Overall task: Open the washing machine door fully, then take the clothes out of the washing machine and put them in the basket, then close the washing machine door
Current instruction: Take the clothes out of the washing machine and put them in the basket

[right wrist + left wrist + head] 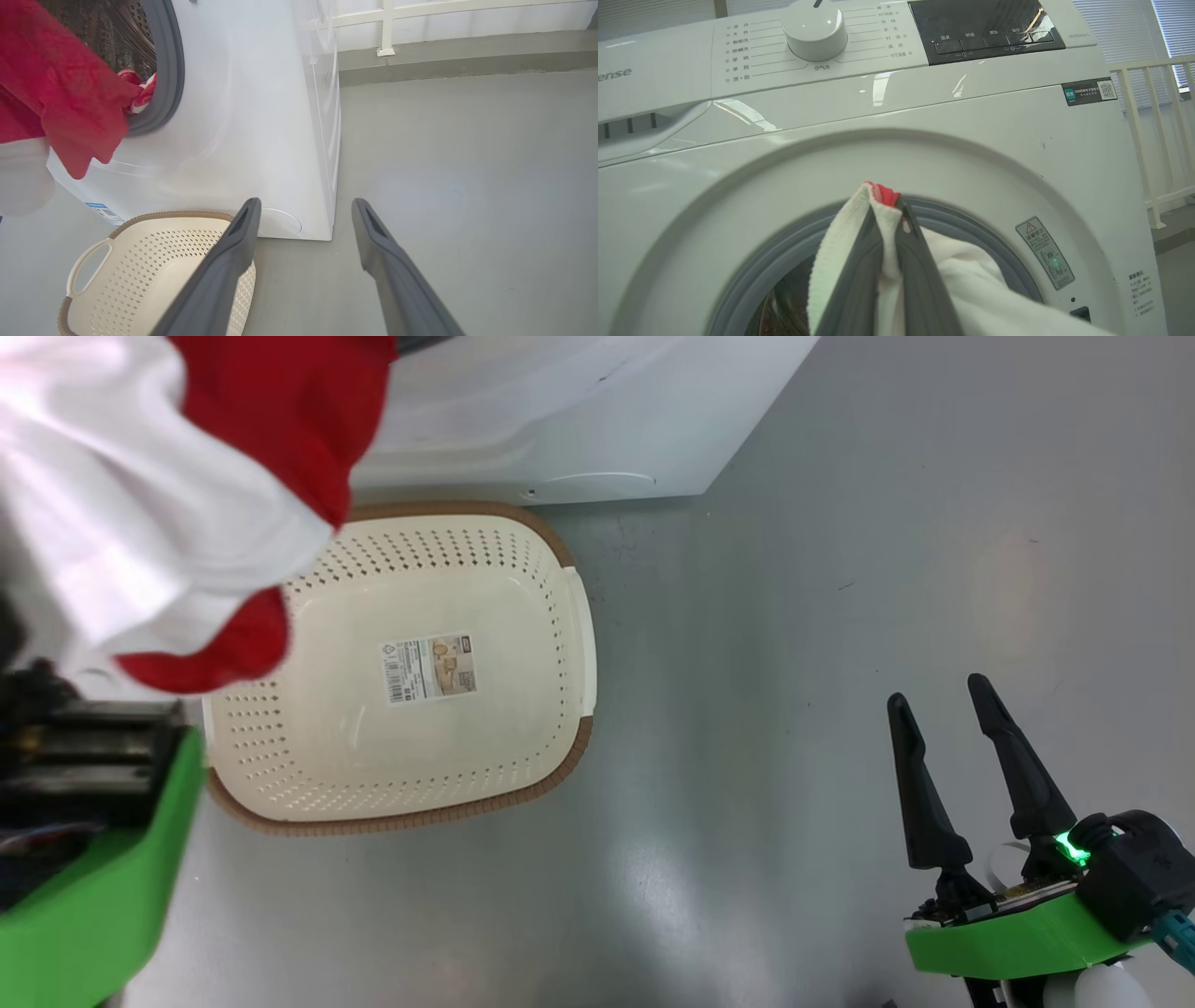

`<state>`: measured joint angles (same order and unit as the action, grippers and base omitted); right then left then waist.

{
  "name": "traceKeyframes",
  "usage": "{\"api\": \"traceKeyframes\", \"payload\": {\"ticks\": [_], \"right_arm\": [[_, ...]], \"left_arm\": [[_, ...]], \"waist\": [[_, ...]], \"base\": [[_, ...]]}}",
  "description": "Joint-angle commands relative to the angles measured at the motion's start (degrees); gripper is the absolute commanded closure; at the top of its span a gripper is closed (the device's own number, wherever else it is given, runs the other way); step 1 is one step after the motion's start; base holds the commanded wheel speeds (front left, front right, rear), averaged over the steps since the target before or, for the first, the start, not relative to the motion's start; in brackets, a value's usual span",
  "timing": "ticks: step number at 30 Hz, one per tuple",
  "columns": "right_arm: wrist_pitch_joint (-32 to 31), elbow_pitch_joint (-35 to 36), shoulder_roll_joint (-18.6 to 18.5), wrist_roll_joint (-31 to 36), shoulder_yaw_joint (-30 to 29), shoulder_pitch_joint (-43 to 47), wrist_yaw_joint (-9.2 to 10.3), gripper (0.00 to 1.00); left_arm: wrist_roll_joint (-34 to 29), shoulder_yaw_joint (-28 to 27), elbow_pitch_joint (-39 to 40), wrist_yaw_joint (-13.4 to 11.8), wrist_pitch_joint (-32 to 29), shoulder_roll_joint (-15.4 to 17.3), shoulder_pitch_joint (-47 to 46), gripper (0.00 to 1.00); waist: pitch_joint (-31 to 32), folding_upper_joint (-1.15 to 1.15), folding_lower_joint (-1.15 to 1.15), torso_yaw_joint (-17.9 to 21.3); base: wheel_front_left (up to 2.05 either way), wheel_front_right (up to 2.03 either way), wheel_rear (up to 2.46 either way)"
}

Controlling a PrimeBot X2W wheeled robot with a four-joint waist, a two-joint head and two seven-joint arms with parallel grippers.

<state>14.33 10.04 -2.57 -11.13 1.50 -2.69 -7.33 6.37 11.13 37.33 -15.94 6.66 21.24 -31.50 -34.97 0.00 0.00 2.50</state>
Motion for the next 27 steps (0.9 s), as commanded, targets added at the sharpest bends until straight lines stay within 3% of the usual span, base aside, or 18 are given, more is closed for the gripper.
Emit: {"api": "traceKeyframes", "payload": {"ticks": [1, 15, 27], "right_arm": [[0.67, 1.29, -0.31, 0.12, 1.46, -0.24, -0.16, 0.0], [0.67, 1.57, -0.31, 0.13, 1.22, -0.34, -0.16, 0.0], [0.67, 1.7, -0.31, 0.25, 1.4, -0.89, -0.16, 0.0]], "left_arm": [[1.22, -1.16, -0.53, 0.04, 0.16, 0.95, 1.81, 1.0], [6.77, 5.21, -18.86, 1.22, 5.01, -4.73, 8.89, 1.0], [10.63, 7.83, -41.3, 5.3, 7.31, -8.48, 6.48, 1.0]], "waist": [[-0.17, 0.0, 0.0, 0.13], [-0.57, 0.0, 0.0, 0.12], [-1.3, 0.0, 0.0, 0.59]], "base": [[0.0, 0.0, 0.0], [0.0, 0.0, 0.0], [0.0, 0.0, 0.0]]}}
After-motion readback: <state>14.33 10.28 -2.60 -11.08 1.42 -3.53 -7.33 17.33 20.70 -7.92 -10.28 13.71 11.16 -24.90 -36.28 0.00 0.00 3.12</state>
